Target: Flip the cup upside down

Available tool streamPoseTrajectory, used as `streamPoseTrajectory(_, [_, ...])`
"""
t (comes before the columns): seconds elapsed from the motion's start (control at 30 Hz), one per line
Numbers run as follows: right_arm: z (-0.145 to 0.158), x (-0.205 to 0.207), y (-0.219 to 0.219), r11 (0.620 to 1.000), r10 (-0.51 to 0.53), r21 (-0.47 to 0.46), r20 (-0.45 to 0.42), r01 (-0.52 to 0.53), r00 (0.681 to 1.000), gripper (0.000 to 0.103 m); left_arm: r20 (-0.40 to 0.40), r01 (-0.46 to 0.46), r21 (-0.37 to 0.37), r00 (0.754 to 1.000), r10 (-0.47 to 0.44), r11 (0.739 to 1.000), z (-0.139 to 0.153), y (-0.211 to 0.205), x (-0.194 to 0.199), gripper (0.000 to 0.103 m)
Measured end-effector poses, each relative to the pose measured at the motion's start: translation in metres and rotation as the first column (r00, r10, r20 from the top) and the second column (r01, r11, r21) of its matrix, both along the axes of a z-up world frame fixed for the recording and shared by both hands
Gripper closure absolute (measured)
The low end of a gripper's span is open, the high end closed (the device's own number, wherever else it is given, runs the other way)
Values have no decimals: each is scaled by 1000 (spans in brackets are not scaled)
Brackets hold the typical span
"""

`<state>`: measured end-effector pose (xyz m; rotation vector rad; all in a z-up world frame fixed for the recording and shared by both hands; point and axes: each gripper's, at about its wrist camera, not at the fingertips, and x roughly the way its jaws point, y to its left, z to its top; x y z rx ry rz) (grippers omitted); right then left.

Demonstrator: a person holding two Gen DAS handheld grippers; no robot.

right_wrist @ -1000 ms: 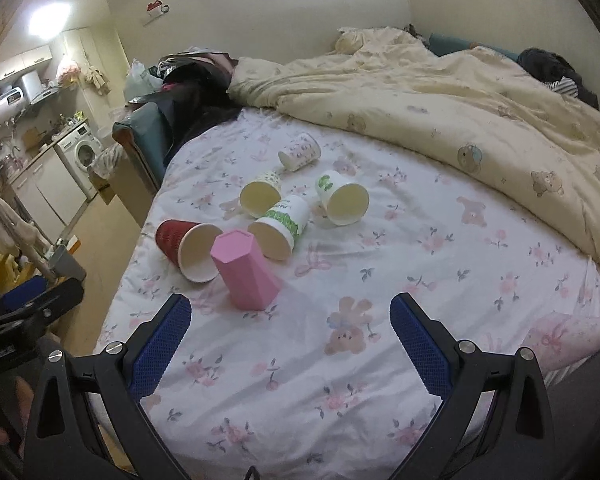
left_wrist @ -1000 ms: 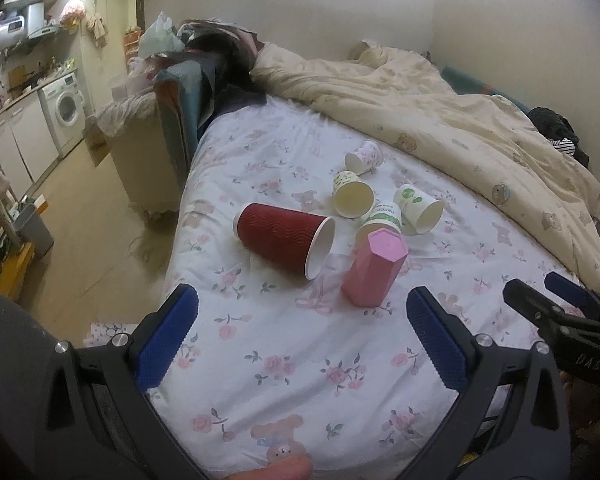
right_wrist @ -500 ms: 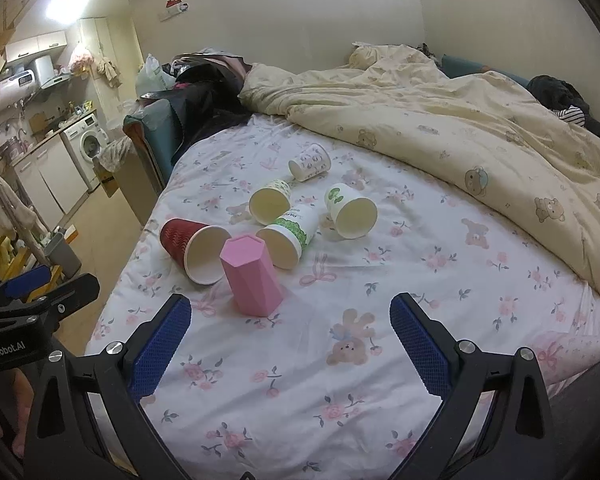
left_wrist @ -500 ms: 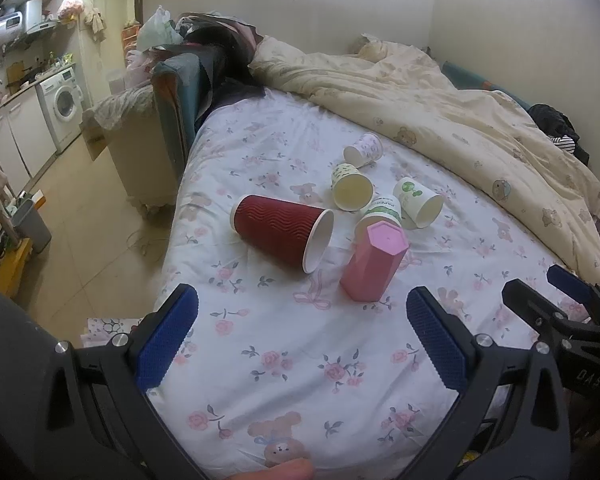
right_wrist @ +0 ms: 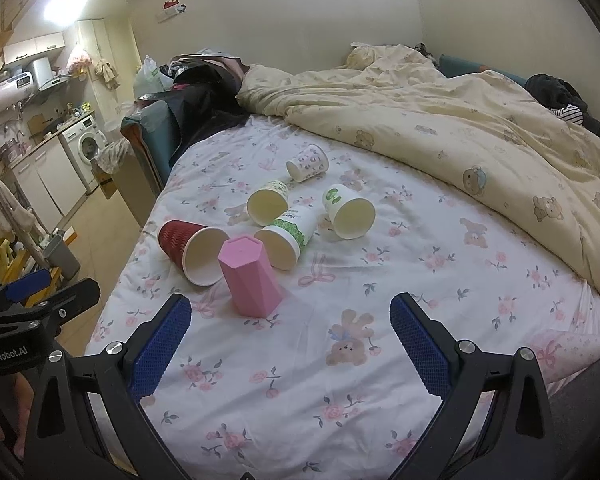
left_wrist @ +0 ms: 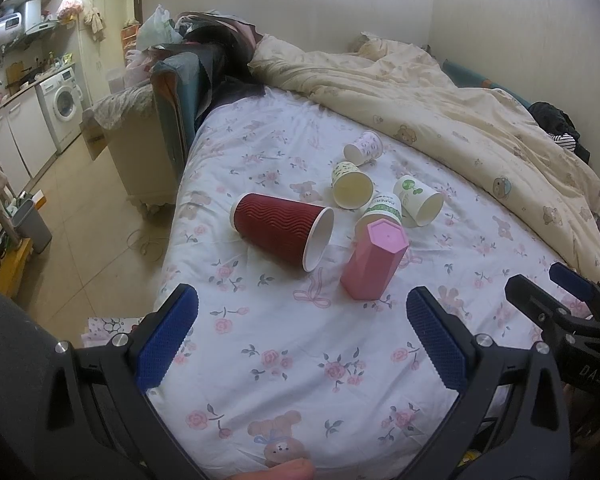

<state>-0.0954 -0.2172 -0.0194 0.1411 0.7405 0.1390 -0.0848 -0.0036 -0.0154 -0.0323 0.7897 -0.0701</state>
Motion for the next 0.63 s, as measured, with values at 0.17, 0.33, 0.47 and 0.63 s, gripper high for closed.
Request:
streamPoseTrajectory(0.17, [0,1,-3,1000,-9,4,5,9,1000,1,-1,0,0,1000,0,1000,0,1,0,0])
streamPoseTrajectory(0.33, [0,-1,-3,1000,-15,8,5,15,1000,1,-4,-1,-2,1000,1,1000,-1,-1,0,0])
streamPoseTrajectory(0.47, [0,0,-4,1000,-13,11,2,13,1000,1,-5,0,-1,1000,0,1000,-1,0,1,0])
streamPoseTrajectory(0.63, [0,-1,-4,1000,-15,11,2,15,1000,1,-12,10,-17,1000,-10,1000,-1,-1,1,0])
